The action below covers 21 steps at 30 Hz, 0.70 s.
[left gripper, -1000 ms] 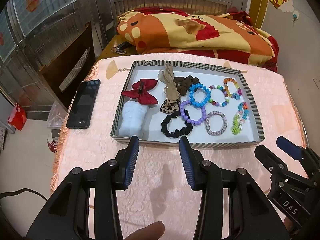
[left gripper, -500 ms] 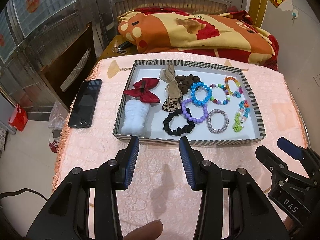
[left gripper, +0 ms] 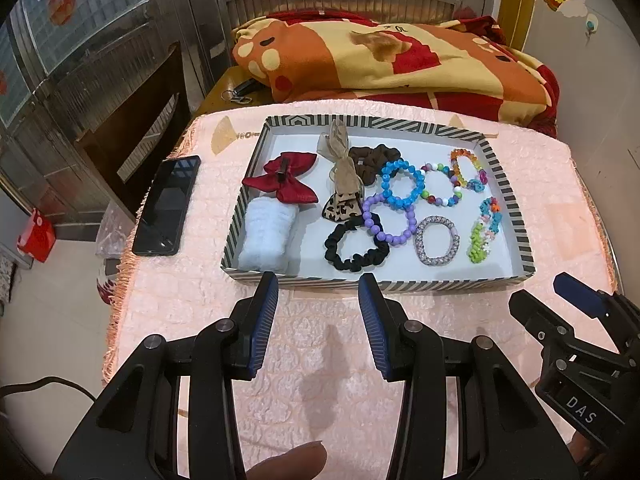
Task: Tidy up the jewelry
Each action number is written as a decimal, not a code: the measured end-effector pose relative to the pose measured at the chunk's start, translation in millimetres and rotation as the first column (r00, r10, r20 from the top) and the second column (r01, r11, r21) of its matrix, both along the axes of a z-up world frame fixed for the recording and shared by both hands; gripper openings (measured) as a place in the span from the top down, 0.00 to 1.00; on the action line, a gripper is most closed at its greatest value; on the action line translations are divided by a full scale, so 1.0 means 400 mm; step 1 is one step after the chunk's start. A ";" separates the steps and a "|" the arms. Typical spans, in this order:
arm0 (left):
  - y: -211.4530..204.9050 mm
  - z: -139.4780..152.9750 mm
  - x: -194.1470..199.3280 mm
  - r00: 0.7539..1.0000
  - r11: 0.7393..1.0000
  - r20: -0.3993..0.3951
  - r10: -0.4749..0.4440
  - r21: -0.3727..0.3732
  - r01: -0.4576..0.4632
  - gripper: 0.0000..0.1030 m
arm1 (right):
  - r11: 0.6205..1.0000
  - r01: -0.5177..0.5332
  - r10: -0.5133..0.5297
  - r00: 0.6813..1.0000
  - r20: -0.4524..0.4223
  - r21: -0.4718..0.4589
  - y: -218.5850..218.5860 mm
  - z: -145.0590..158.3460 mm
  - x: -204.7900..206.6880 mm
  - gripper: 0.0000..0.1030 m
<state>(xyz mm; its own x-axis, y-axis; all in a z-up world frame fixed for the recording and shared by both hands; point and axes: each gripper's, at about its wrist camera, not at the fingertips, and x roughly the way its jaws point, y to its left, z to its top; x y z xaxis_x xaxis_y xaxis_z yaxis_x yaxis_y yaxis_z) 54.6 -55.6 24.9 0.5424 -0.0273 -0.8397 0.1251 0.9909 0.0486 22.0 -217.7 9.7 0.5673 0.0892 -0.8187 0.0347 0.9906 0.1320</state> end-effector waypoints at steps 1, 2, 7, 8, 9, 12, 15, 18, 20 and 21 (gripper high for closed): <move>0.000 0.000 0.001 1.000 1.000 -0.002 0.000 0.000 0.000 0.60 | 1.000 -0.001 0.001 1.000 0.001 -0.003 0.001 0.001 0.002 0.38; 0.001 0.000 0.001 1.000 1.000 -0.004 -0.001 -0.002 0.001 0.60 | 1.000 -0.002 0.002 1.000 0.001 -0.006 0.002 0.001 0.002 0.38; 0.002 -0.006 0.007 1.000 1.000 -0.011 0.000 -0.001 0.000 0.60 | 1.000 -0.007 0.007 1.000 -0.005 -0.007 0.004 -0.001 0.009 0.38; 0.002 -0.006 0.008 1.000 1.000 -0.010 0.000 -0.001 0.000 0.60 | 1.000 -0.009 0.008 1.000 -0.007 -0.005 0.004 -0.002 0.010 0.38; 0.002 -0.007 0.009 1.000 1.000 -0.010 0.001 0.000 -0.001 0.60 | 1.000 -0.009 0.009 1.000 -0.008 -0.005 0.004 -0.002 0.011 0.38; 0.002 -0.006 0.009 1.000 1.000 -0.012 0.001 -0.001 -0.001 0.60 | 1.000 -0.014 0.014 1.000 -0.011 -0.009 0.006 -0.003 0.013 0.38; 0.001 -0.006 0.009 1.000 1.000 -0.013 0.001 0.001 -0.001 0.60 | 1.000 -0.017 0.017 1.000 -0.016 -0.009 0.007 -0.004 0.016 0.38; 0.004 -0.011 0.012 1.000 1.000 -0.019 0.001 -0.001 -0.001 0.60 | 1.000 -0.018 0.018 1.000 -0.018 -0.011 0.007 -0.005 0.017 0.38; 0.004 -0.012 0.012 1.000 1.000 -0.019 0.001 0.000 -0.001 0.60 | 1.000 -0.017 0.017 1.000 -0.019 -0.010 0.007 -0.005 0.018 0.38; 0.003 -0.011 0.013 1.000 1.000 -0.018 0.002 0.000 -0.002 0.60 | 1.000 -0.017 0.017 1.000 -0.019 -0.010 0.008 -0.005 0.018 0.38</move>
<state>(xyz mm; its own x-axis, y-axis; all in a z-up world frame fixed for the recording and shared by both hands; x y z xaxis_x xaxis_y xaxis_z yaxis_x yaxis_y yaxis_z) 59.6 -54.3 20.6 0.5269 -0.0267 -0.8495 0.1243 0.9912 0.0459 29.1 -214.7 7.5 0.5498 0.0903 -0.8304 0.0200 0.9924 0.1211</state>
